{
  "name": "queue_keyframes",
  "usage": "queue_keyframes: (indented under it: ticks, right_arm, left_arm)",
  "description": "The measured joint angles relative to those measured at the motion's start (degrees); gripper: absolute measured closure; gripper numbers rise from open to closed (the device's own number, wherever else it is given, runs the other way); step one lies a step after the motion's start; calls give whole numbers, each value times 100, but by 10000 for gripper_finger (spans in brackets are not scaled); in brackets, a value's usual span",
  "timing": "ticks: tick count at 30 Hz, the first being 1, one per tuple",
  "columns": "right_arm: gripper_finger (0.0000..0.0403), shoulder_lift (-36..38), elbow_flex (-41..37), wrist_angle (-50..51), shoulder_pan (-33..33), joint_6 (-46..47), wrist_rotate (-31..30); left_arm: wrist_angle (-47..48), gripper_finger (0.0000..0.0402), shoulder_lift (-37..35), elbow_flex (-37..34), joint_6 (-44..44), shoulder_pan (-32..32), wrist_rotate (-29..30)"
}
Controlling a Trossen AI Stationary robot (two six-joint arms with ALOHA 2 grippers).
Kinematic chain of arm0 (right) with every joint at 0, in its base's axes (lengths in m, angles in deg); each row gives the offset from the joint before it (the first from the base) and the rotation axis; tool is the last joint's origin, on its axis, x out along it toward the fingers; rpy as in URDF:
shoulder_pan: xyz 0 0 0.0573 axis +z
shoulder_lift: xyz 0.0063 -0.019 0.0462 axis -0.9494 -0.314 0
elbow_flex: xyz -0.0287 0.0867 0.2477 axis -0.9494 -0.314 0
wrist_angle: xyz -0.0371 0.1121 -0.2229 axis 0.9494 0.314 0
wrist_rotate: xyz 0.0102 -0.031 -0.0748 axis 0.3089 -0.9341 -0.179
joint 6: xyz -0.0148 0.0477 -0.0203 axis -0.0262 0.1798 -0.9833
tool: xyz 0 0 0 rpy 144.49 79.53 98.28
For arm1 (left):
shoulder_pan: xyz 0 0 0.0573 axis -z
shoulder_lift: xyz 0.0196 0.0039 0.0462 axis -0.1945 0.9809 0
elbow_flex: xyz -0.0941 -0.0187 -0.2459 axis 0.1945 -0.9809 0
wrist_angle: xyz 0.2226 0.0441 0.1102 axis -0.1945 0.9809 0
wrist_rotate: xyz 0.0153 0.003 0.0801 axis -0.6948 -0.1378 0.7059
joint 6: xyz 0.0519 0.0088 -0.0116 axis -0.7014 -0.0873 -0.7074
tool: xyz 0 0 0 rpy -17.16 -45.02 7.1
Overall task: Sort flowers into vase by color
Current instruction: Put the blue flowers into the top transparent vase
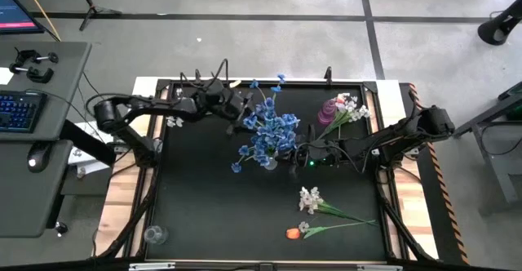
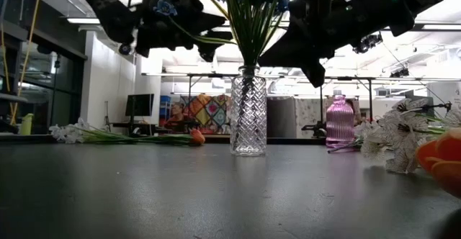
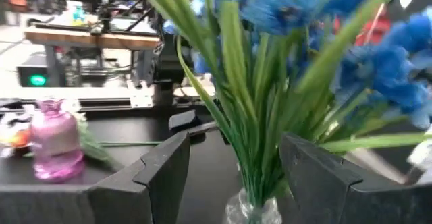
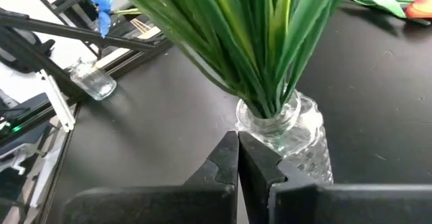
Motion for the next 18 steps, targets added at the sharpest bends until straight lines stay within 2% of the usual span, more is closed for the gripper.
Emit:
queue_keyframes:
  ticks: [9,18]
  right_arm:
    - [402,0,0,-26,0,110,160]
    - [402,0,0,-26,0,97,160]
  left_arm:
    - [-456,184,986,875,842,-78,-986]
    - [-722,190,1048,1008,851,-59,-1293]
